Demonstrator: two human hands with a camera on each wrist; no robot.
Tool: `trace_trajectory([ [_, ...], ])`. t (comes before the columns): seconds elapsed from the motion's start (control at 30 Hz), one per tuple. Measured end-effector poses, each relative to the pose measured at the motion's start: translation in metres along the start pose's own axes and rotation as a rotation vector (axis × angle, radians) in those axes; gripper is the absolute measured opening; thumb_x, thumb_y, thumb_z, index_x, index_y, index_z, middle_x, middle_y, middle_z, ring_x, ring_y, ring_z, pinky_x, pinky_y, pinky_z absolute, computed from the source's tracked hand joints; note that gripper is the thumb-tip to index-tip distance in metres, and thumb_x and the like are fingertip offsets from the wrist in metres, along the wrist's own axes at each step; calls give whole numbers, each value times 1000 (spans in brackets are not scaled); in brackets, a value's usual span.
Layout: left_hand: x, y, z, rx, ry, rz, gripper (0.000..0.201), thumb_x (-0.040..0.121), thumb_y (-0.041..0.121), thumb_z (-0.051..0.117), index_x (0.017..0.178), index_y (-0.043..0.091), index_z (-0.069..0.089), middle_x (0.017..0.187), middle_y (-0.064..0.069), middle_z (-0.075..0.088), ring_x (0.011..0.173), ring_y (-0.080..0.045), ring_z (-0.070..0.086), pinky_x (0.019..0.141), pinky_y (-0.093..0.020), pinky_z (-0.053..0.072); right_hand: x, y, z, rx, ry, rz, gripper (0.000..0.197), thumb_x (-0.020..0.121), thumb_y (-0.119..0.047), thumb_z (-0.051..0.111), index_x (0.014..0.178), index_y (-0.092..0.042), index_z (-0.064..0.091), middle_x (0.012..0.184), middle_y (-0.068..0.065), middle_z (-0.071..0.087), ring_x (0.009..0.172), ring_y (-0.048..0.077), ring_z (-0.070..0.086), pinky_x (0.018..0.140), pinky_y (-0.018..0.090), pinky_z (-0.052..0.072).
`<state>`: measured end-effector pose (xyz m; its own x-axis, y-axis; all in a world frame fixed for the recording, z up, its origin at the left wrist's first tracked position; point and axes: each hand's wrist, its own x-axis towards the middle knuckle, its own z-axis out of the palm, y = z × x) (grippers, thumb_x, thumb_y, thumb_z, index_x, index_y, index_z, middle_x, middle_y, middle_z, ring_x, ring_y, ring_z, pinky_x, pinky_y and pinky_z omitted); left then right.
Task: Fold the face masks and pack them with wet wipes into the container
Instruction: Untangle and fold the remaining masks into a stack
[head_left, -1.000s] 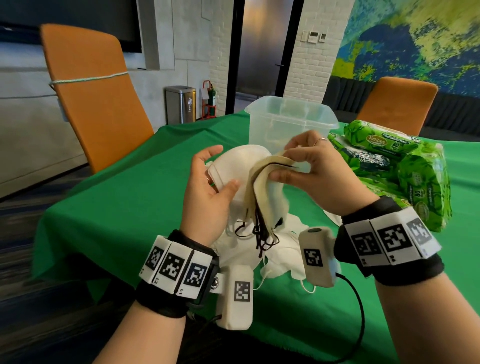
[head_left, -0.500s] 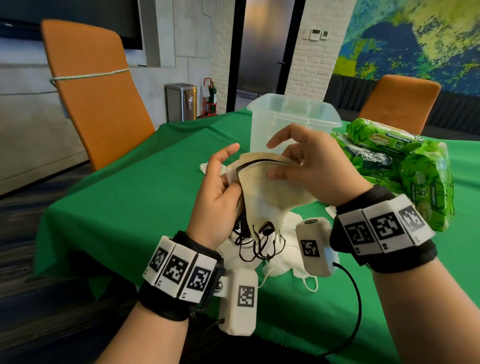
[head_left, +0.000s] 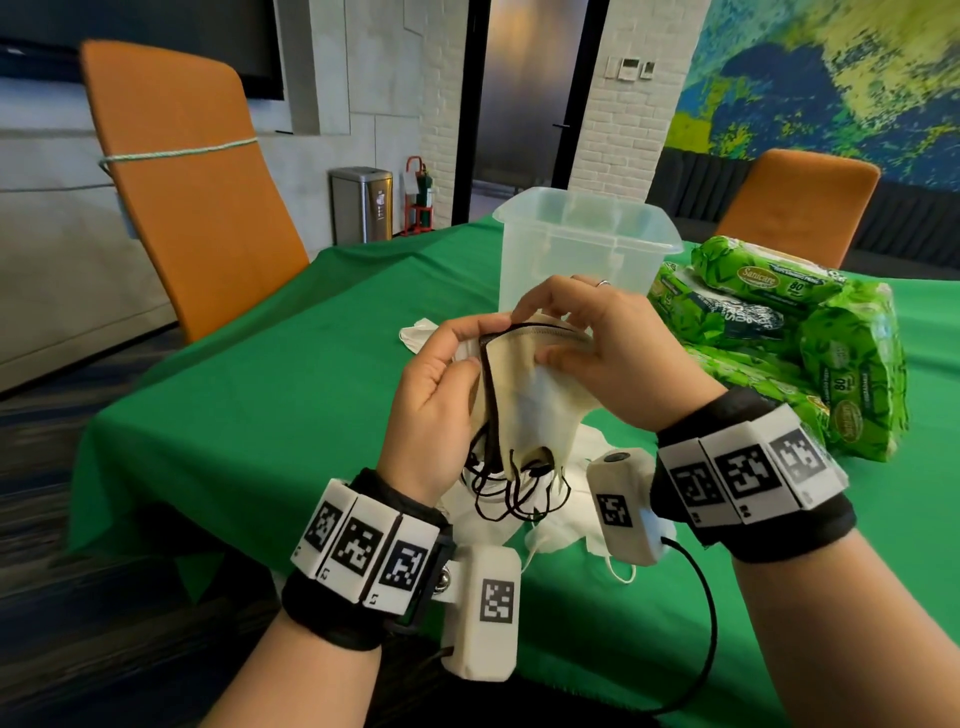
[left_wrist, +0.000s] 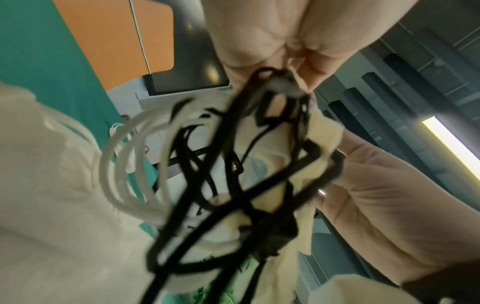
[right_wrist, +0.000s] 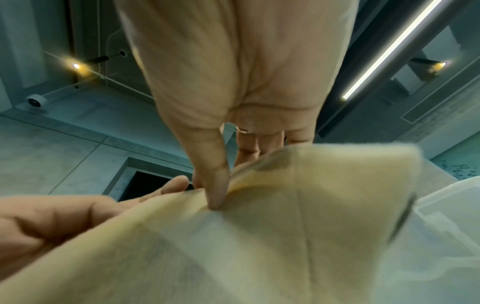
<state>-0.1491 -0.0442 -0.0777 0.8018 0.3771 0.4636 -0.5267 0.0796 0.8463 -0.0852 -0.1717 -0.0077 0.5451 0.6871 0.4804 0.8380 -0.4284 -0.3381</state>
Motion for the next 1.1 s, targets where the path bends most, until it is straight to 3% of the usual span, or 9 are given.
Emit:
trace_trajectory([
  [0.07, -1, 1, 1, -23, 31, -12, 27, 86, 9, 40, 100, 13, 63, 97, -8, 71, 95, -21, 65, 89, -31, 50, 1, 1, 1, -34, -3, 33, 34, 76, -5, 68, 108, -19, 62, 96, 4, 50, 84, 14, 45, 79, 24, 35],
  [0.23, 0, 0, 1, 7, 51, -20, 25, 84, 7, 56, 103, 21, 61, 102, -3, 69, 96, -15, 64, 95, -38, 50, -1, 6, 5, -104, 49, 69, 29, 77, -22, 70, 106, -24, 67, 102, 1, 39, 105, 30, 45, 90, 48, 39],
  [0.43, -1, -6, 0, 49, 54, -33, 32, 79, 11, 56, 101, 32, 67, 105, -15, 68, 88, -28, 56, 89, -59, 44, -4, 8, 6, 6, 168, -1, 11, 69, -21, 77, 79, -17, 72, 86, -3, 49, 83, 23, 50, 74, 30, 35],
  [0.5, -1, -8, 1, 61, 51, -37, 33, 79, 16, 55, 102, 36, 67, 101, -19, 67, 84, -28, 50, 83, -55, 43, -4, 7, 4, 16, 141, 10, 8, 72, -16, 76, 78, -14, 70, 75, -9, 50, 79, 19, 49, 70, 25, 33],
  [0.6, -2, -4, 4, 46, 46, -27, 26, 82, 19, 50, 100, 28, 66, 104, -5, 69, 97, -24, 61, 94, -44, 46, -4, 6, 2, 71, 104, 71, 5, 77, -14, 72, 79, -15, 68, 67, -20, 51, 69, 12, 49, 63, 11, 34],
  [0.73, -5, 0, 9, 2, 50, 2, 29, 87, 30, 44, 104, 17, 64, 104, -1, 69, 104, -16, 62, 96, -31, 46, -2, 8, 1, 133, 70, 139, 13, 79, -15, 71, 75, -23, 61, 65, -15, 56, 62, 0, 49, 60, 7, 36],
  [0.8, -6, 1, 10, 0, 24, -12, 26, 85, 32, 55, 105, 17, 63, 103, -5, 69, 100, -17, 63, 95, -35, 48, -1, 8, 2, 122, 54, 156, 14, 79, -15, 70, 75, -23, 59, 66, -10, 57, 61, -1, 48, 61, 10, 37],
  [0.97, -6, -4, 7, 113, 5, -6, 40, 81, -9, 62, 107, 21, 58, 97, 1, 67, 87, -7, 63, 88, -37, 53, 0, 8, 2, 113, 46, 169, 17, 80, -11, 67, 79, -23, 56, 69, -4, 58, 65, 11, 49, 65, 26, 39],
  [1.1, -7, -5, 6, 130, 21, 7, 51, 79, -1, 66, 112, 37, 54, 107, -5, 68, 98, -15, 64, 95, -41, 49, -4, 7, 1, 58, -35, 165, 26, 84, -18, 63, 109, -24, 56, 75, -9, 53, 78, 15, 50, 78, 30, 41],
])
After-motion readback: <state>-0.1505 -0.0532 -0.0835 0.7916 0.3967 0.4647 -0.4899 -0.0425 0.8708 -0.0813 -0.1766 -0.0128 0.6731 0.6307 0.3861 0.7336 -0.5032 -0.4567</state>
